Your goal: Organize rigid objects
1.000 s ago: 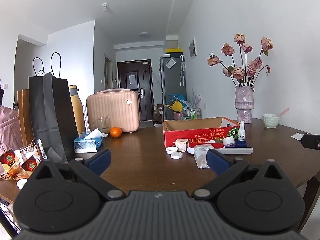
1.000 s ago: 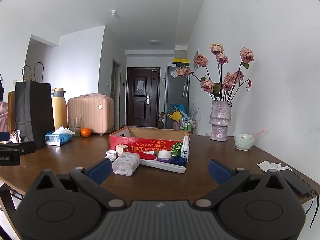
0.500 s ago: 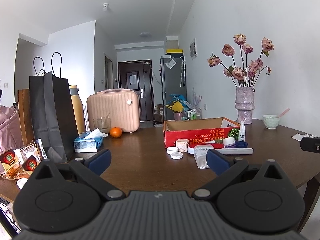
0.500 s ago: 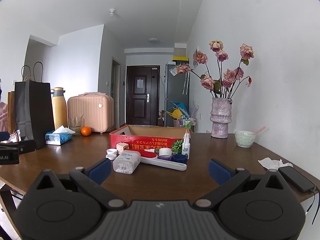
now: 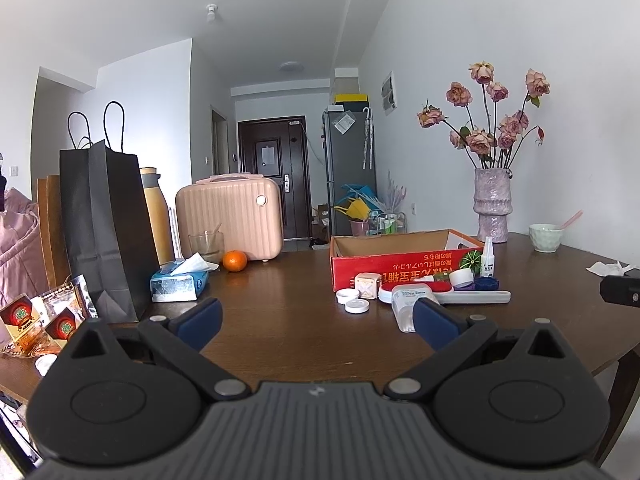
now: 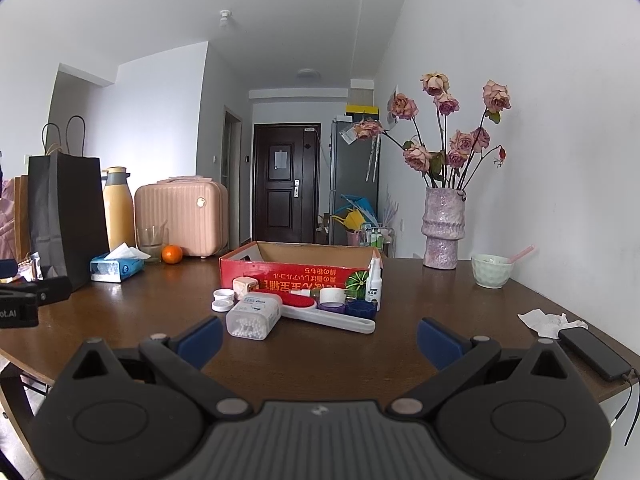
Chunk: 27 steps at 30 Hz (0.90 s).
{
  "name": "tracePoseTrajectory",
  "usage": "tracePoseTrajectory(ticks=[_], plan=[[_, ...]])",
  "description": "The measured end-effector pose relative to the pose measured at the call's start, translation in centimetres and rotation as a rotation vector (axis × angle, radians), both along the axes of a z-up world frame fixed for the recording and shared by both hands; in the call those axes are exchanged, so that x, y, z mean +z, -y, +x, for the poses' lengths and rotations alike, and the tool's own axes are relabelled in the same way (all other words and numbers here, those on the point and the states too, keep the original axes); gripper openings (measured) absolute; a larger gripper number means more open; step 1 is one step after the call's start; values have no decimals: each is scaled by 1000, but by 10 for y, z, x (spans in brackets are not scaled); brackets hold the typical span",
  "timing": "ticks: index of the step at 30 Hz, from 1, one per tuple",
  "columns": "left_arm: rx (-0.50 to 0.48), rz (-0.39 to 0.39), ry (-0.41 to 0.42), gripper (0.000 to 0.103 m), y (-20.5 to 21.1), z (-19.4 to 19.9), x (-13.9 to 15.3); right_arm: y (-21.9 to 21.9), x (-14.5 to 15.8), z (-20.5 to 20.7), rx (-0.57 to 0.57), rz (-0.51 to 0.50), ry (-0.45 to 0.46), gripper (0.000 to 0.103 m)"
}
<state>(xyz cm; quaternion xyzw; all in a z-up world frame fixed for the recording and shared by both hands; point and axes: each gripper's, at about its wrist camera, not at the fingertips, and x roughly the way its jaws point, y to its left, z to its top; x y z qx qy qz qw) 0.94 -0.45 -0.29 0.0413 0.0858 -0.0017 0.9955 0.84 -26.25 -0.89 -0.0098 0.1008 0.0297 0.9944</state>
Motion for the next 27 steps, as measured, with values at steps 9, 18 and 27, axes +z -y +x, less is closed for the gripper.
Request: tracePoseTrajectory(ticks=[9,18,27], plan=[[-1,6,-21,103,1,6,-6,7,-2,8,-29,-2,-16,103],[-7,-29,-66,103,-9,48,-8,4,1,43,-26,-51,-42,103],[-82,-13,-94,103,1,114,-14,8,5,102,-50,-76,-43,103]])
